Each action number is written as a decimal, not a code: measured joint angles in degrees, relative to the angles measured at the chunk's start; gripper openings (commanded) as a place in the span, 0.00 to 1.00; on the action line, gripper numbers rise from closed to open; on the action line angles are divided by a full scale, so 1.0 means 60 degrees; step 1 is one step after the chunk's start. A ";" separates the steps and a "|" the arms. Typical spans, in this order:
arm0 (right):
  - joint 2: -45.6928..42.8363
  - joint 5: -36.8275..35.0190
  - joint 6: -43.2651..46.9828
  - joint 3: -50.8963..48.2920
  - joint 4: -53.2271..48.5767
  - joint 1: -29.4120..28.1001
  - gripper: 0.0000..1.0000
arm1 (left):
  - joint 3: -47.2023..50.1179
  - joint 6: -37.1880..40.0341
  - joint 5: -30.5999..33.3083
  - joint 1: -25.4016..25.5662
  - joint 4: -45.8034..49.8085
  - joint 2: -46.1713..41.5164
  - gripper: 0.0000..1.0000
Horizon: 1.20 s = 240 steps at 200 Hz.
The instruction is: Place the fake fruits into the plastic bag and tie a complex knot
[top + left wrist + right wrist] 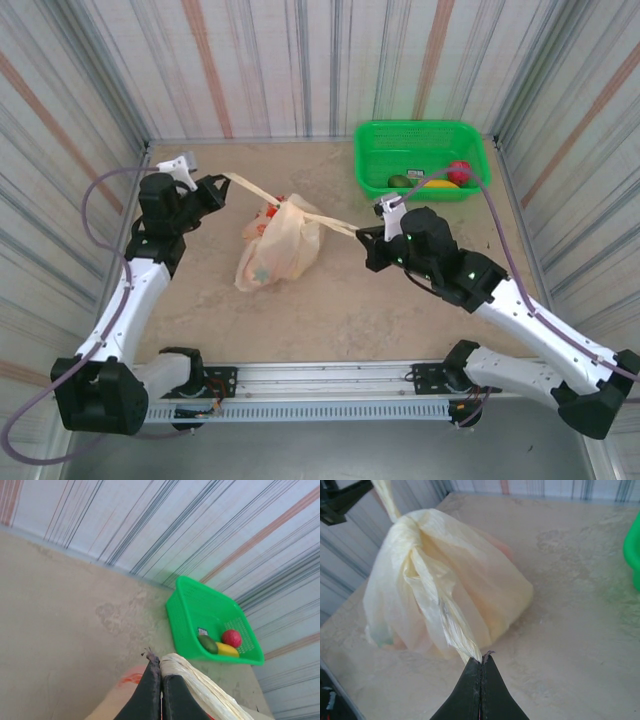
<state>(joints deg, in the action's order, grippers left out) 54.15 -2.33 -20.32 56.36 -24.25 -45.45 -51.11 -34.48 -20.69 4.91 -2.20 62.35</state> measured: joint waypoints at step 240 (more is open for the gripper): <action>-0.0189 0.1537 -0.1290 -0.3173 0.0820 0.2827 0.00 | 0.2532 0.0495 0.2448 0.0852 0.0044 -0.0375 0.00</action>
<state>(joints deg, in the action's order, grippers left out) 53.01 6.90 -28.05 37.32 -19.33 -28.49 -35.92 -31.51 -6.00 10.02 -1.93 60.10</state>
